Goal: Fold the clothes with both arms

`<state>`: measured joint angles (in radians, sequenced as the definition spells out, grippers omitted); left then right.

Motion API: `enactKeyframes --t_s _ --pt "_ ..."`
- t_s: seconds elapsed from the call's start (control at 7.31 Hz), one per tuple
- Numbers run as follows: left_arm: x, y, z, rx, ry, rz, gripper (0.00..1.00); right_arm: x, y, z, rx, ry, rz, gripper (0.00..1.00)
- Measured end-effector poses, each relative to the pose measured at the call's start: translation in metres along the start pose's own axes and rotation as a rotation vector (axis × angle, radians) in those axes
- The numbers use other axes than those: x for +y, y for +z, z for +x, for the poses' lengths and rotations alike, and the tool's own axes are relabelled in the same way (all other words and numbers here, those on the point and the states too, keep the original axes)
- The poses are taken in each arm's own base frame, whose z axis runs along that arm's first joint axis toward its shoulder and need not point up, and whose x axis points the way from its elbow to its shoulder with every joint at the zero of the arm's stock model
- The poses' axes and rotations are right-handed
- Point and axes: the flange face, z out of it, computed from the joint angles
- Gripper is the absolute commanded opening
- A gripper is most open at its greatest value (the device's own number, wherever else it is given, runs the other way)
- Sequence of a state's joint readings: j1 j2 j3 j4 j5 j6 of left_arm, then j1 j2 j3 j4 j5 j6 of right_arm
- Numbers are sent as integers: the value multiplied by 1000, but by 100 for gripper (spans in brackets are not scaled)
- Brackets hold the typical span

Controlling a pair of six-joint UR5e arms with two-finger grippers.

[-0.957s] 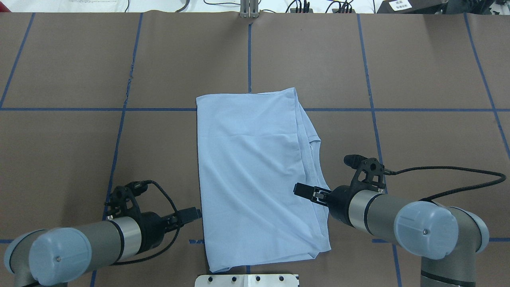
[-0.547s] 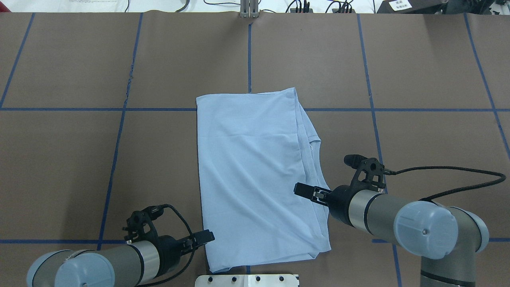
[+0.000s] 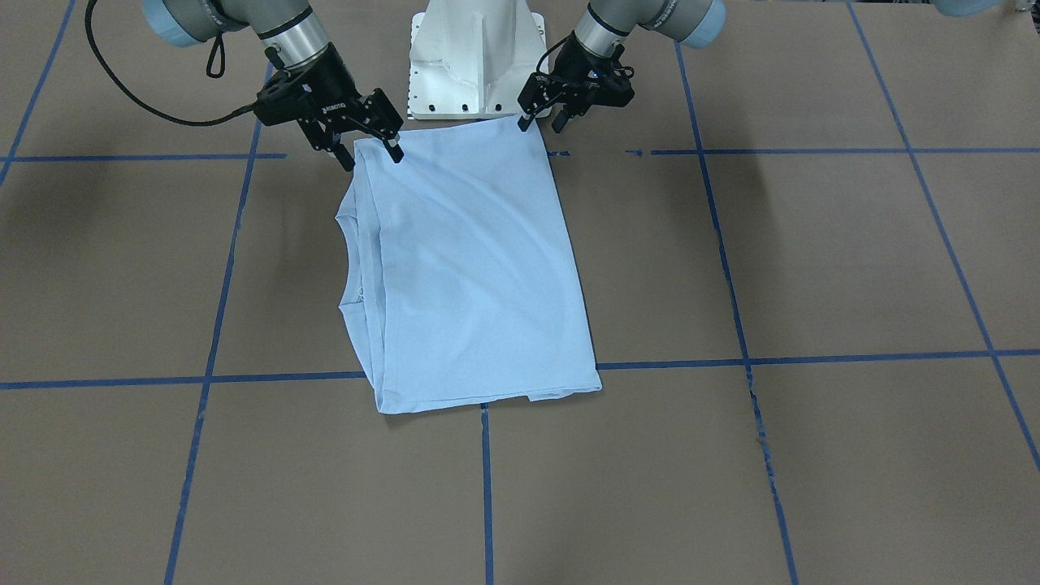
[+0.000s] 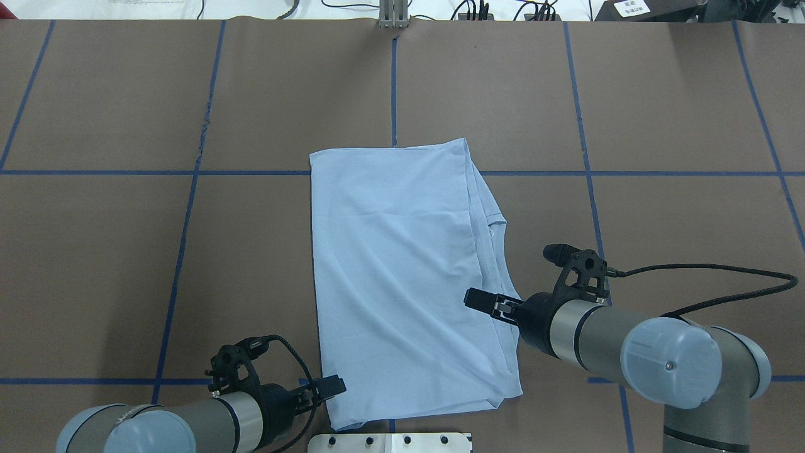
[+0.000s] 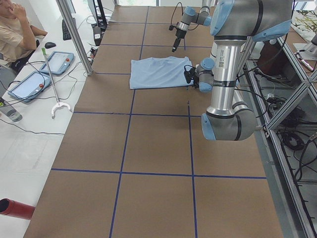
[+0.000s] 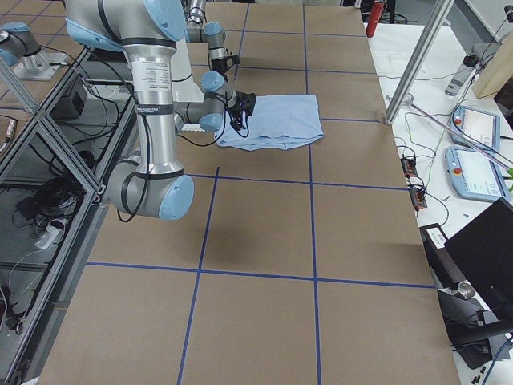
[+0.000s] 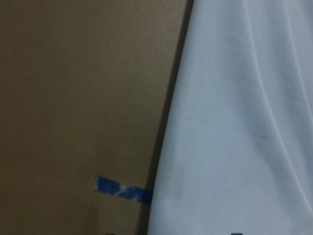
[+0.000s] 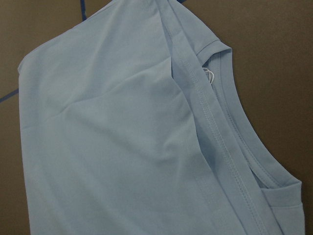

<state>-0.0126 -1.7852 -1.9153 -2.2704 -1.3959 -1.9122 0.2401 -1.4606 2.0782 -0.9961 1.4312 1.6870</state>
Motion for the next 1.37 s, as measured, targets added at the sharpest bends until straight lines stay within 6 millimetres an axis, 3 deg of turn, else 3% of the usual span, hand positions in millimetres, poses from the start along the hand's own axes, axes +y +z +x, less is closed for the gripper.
enactKeyframes --t_s 1.37 --pt "16 14 11 5 -25 -18 74 0 1 1 2 3 0 100"
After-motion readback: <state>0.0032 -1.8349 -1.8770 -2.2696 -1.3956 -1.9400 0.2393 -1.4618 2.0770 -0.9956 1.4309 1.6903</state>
